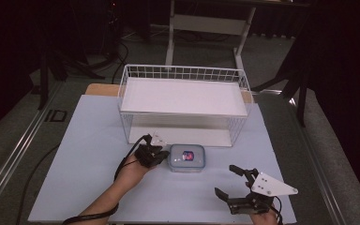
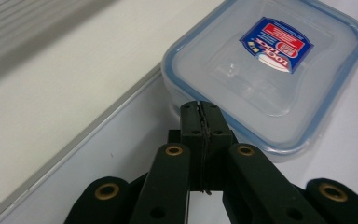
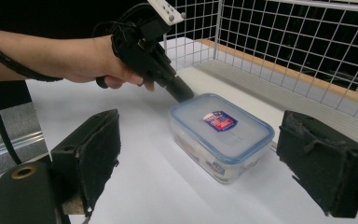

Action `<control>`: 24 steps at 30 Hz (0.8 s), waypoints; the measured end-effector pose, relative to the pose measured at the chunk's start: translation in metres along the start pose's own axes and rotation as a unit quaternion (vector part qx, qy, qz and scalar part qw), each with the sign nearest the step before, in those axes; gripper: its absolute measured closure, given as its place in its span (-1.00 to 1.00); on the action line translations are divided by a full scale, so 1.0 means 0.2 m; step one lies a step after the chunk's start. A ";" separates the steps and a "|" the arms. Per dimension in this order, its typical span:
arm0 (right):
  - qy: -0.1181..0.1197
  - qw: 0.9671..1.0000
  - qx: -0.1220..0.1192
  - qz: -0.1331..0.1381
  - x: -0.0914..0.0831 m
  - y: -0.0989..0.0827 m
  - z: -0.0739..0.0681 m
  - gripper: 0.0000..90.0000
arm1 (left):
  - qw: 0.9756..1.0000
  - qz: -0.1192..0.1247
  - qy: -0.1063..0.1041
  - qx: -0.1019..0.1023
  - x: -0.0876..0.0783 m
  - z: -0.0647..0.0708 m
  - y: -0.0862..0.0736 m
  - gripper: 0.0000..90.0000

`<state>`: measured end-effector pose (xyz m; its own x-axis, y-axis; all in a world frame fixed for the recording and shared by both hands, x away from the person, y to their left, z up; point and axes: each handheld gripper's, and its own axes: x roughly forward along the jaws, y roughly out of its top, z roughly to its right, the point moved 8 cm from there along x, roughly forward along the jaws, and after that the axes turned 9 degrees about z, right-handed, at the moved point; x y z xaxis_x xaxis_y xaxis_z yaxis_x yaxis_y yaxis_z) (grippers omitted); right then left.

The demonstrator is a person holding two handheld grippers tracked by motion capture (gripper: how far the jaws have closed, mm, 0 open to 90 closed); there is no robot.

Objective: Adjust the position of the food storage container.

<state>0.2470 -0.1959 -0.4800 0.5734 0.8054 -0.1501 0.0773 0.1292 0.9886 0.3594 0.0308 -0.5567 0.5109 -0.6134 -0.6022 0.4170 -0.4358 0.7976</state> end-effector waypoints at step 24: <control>-0.007 1.000 -0.015 -0.008 0.05 -0.02 -0.02 -0.59 | 0.991 0.070 -0.076 -0.082 -0.37 0.10 -0.08 -0.96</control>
<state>0.2493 -0.1869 -0.4845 0.5836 0.7949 -0.1659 0.0618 0.1602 0.9851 0.2995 0.0702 -0.5235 0.4590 -0.7572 -0.4647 0.4732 -0.2344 0.8492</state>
